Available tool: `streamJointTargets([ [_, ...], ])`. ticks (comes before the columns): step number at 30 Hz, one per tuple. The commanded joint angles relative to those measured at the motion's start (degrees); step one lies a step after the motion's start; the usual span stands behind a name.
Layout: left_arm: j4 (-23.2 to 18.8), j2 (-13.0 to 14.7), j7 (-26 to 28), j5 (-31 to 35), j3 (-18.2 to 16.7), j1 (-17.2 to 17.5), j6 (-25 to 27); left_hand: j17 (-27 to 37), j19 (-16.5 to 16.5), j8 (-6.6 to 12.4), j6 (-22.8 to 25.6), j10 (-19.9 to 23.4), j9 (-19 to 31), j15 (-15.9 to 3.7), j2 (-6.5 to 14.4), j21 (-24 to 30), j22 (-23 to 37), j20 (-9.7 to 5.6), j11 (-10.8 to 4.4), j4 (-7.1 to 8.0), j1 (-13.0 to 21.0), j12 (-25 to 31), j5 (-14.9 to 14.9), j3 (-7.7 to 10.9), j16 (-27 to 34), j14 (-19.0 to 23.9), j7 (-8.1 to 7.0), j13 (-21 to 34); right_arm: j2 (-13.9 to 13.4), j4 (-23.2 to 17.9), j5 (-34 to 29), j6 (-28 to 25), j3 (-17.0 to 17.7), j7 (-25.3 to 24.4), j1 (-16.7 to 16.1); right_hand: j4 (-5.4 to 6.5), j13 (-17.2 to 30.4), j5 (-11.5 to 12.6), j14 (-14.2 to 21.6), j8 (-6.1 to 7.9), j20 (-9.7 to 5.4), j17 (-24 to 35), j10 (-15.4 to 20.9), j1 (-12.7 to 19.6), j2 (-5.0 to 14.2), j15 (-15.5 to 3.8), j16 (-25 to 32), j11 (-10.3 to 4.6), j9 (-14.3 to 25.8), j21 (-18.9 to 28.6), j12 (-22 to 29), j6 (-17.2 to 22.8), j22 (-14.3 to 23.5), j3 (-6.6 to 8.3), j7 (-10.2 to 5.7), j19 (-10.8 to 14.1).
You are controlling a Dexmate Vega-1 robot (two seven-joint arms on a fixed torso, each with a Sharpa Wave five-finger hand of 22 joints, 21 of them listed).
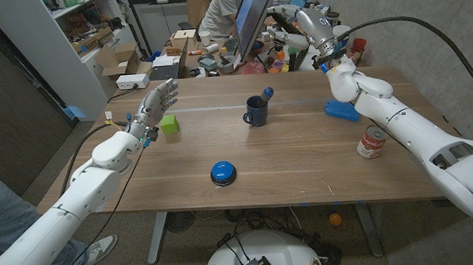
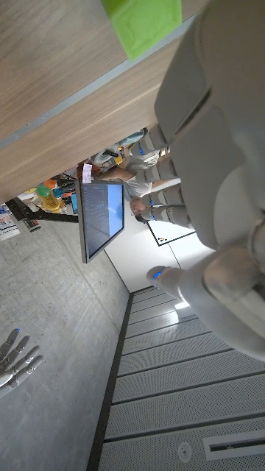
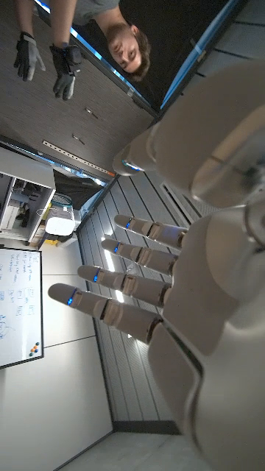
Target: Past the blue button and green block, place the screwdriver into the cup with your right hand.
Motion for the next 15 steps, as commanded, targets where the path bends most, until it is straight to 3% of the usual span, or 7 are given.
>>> streamJointTargets([
  [1, -0.76, 0.52, 0.7, 0.34, -2.35, 2.87, -4.93, 0.25, -0.42, 0.44, 0.5, 0.2, 0.23, 0.06, 0.23, 0.35, 0.15, 0.06, 0.24, -0.37, -0.31, 0.27, 0.41, 0.1, -0.1, -0.35, 0.21, 0.25, 2.14, -10.71, 29.31, -8.51, 3.02, 20.62, -6.43, 0.39, -0.11, -0.63, 1.31, 0.04, 0.1, 0.34, 0.39, -1.1, 0.24, -0.59, 0.4, -0.44, 0.1, -0.16, -0.16, 1.18, 0.04, -0.75, -0.2, 1.1],
  [6, -0.03, 1.23, -0.6, 0.52, -3.26, 1.99, -6.28, 0.24, -0.37, 0.41, 0.49, 0.15, 0.23, 0.08, 0.3, 0.39, 0.15, -0.58, 0.66, -0.4, -0.25, 0.24, 0.41, 0.16, -0.09, -0.45, 0.29, 0.25, 4.13, -12.9, 38.01, -13.06, 3.95, 24.61, -8.01, 0.82, -0.26, -1.64, -0.22, -1.57, 0.26, 0.66, -0.81, -2.3, 0.81, -0.33, -0.16, 0.22, 0.03, -1.43, -0.84, -1.83, 0.06, -1.93, 1.16, -0.08],
  [15, 2.12, 3.89, -4.84, 0.74, -5.54, 0.09, -9.39, 0.18, -0.49, 0.34, 0.39, 0.19, 0.23, 0.11, 0.44, 0.37, 0.11, -3.15, 1.18, -0.55, 0.02, 0.23, 0.41, 0.31, -0.08, -0.65, 0.6, 0.23, 6.39, -15.7, 41.22, -15.94, 3.42, 23.13, -10.34, 0.94, -0.35, -2.61, -1.78, -0.92, 0.51, 0.93, -0.55, -2.78, 1.69, -0.89, -0.6, 0.76, 0.0, -2.53, -0.83, 0.46, 0.08, -2.72, 2.41, -0.93],
])
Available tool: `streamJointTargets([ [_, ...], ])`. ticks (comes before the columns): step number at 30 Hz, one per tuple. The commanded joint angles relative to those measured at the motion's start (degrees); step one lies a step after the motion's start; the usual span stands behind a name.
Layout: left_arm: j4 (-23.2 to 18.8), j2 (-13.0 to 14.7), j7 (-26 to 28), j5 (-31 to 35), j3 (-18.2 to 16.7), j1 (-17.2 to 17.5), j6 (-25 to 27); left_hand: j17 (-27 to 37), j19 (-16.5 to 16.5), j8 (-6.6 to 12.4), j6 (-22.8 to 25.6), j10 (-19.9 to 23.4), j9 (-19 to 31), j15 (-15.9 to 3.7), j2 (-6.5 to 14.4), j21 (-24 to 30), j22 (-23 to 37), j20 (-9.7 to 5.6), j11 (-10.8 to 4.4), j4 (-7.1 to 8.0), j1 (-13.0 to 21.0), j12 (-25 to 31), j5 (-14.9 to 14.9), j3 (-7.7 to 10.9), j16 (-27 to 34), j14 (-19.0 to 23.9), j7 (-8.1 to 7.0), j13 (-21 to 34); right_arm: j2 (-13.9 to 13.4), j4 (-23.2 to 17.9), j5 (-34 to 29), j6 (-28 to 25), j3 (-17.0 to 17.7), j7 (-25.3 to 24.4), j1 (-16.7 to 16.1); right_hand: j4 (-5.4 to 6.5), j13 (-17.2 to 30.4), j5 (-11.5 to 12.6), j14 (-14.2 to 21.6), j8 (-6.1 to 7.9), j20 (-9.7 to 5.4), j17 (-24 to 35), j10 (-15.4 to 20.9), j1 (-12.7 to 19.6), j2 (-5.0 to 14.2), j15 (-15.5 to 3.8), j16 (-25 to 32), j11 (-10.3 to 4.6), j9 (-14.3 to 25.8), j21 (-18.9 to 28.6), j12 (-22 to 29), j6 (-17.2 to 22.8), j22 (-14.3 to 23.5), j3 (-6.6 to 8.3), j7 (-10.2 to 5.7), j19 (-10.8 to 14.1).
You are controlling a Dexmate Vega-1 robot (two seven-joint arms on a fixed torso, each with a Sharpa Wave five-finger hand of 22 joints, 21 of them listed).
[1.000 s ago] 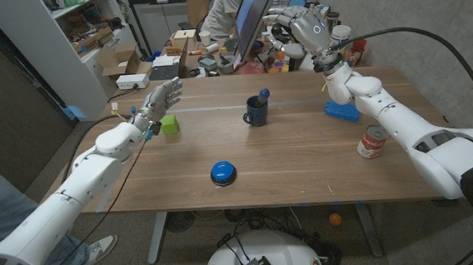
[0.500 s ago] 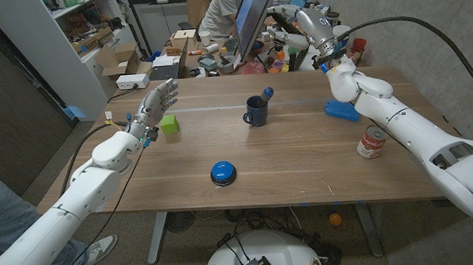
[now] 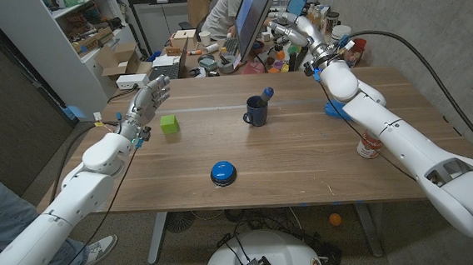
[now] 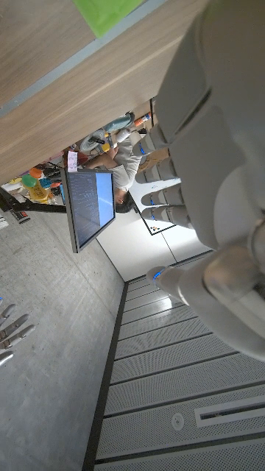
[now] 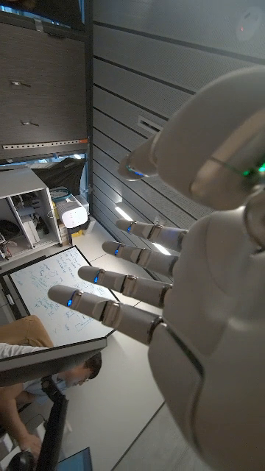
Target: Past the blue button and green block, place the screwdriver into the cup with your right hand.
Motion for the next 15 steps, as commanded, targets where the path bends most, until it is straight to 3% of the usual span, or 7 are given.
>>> streamJointTargets([
  [1, 2.51, 2.96, -4.63, 0.33, -3.13, -1.68, -4.4, 0.18, -0.08, 0.34, 0.18, 0.22, 0.22, 0.28, 0.44, 0.36, 0.11, -0.67, 0.69, -0.31, 0.03, 0.25, 0.41, 0.08, -0.09, -0.48, 0.38, 0.23, 3.26, -5.23, 12.26, -6.4, 0.35, 4.74, -3.75, -0.06, 0.03, -0.53, -0.76, 0.34, -0.04, 0.27, 0.03, -0.41, 0.57, -0.12, -0.17, 0.35, 0.06, -0.54, 0.08, 1.57, 0.08, -0.49, 0.29, -0.58],
  [9, 4.31, 4.51, -7.67, -0.42, -4.45, -2.46, -5.67, 0.16, -0.34, 0.33, 0.19, 0.24, 0.22, 0.21, 0.5, 0.28, 0.09, -0.71, 0.87, -0.37, 0.14, 0.24, 0.4, 0.13, -0.11, -0.62, 0.54, 0.22, 3.78, -9.33, 13.65, -10.49, -0.3, 3.3, -5.81, 0.35, 0.0, -1.1, -0.66, 0.14, 0.06, 0.47, 0.97, -1.11, 1.33, -0.47, 0.03, 0.44, 0.05, -1.2, 0.35, 1.57, 0.1, -0.91, 1.03, -1.2],
  [15, 5.85, 4.12, -9.69, -0.97, -4.11, -3.39, -6.96, 0.14, -0.55, 0.36, 0.28, 0.12, 0.22, 0.22, 0.58, 0.21, 0.08, -0.54, 0.76, -0.4, 0.23, 0.19, 0.39, 0.2, -0.1, -0.67, 0.56, 0.21, 3.92, -10.26, 12.34, -11.4, -0.94, 1.57, -6.21, 0.46, -0.02, -1.57, -0.82, 0.05, 0.3, 0.58, 0.96, -1.43, 1.71, -0.5, 0.06, 0.51, 0.04, -2.04, 0.23, 1.7, 0.11, -1.26, 1.29, -2.56],
])
